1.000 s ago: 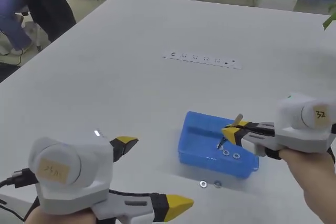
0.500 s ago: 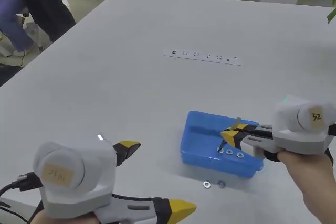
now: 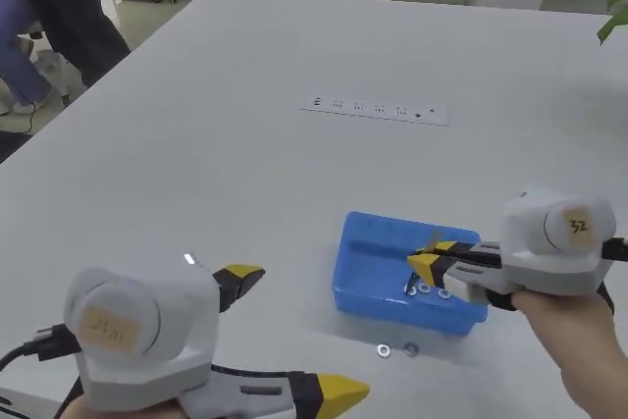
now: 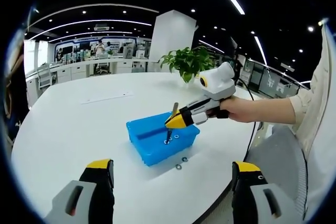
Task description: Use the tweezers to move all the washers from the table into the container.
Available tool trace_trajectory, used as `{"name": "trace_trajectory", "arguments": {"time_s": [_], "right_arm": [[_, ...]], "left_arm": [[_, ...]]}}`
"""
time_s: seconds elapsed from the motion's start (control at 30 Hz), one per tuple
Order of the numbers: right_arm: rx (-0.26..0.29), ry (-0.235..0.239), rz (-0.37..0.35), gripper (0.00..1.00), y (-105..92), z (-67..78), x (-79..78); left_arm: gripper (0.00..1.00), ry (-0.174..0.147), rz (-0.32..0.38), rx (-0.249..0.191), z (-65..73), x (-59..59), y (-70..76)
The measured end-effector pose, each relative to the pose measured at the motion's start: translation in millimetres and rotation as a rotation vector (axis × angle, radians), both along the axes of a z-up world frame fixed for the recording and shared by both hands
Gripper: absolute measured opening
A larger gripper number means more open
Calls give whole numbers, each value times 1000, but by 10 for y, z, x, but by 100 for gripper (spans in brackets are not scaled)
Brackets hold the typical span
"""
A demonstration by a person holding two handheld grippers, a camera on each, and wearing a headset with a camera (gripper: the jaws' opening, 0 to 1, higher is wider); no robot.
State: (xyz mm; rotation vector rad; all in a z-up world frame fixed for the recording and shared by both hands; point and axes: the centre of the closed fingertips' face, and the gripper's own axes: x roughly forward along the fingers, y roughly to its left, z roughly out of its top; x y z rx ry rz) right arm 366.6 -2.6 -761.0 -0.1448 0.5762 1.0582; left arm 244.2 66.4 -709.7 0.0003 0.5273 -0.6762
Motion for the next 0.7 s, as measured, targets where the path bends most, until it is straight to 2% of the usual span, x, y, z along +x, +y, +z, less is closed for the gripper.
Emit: {"name": "trace_trajectory", "arguments": {"time_s": [0.33, 0.5, 0.7], "right_arm": [[14, 13, -5, 3, 16, -1, -5], [5, 9, -4, 3, 17, 19, -39], [27, 14, -16, 3, 17, 69, -74]], "left_arm": [[95, 0, 31, -6, -5, -80, 28], [95, -2, 41, -7, 1, -91, 53], [95, -9, 40, -7, 23, -81, 52]]}}
